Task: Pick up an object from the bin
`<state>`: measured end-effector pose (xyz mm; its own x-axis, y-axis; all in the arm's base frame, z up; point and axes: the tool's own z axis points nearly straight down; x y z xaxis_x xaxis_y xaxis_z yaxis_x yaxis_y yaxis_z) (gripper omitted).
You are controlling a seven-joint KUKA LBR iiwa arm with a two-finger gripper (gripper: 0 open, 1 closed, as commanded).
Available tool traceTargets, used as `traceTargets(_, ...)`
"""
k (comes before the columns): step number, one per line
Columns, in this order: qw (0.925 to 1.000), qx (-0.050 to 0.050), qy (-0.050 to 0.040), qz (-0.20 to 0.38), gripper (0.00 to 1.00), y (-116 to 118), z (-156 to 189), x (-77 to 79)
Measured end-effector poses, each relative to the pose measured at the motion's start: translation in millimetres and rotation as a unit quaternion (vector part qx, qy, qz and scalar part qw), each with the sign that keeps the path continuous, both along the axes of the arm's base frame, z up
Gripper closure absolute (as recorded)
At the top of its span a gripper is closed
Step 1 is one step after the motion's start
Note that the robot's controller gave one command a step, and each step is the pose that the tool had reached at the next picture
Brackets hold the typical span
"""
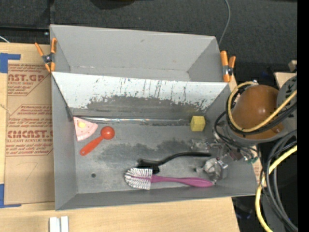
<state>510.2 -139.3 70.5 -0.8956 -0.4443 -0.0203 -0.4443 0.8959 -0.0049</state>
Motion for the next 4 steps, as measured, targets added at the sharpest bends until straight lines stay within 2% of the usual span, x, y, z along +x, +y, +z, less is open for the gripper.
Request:
traceTargets(1,0.9746,0.002,0.0024,-0.224,0.00,-6,-1,43.4)
traceTargets(2,0.9995,0.000,0.0016,-0.030,0.00,-5,-1,-7.6)
traceTargets(3,0.9689,0.004,0.0006,-0.247,0.00,-2,5,7.1)
traceTargets(4,0.9522,0.005,0.0011,-0.305,0.00,0,3,5.1)
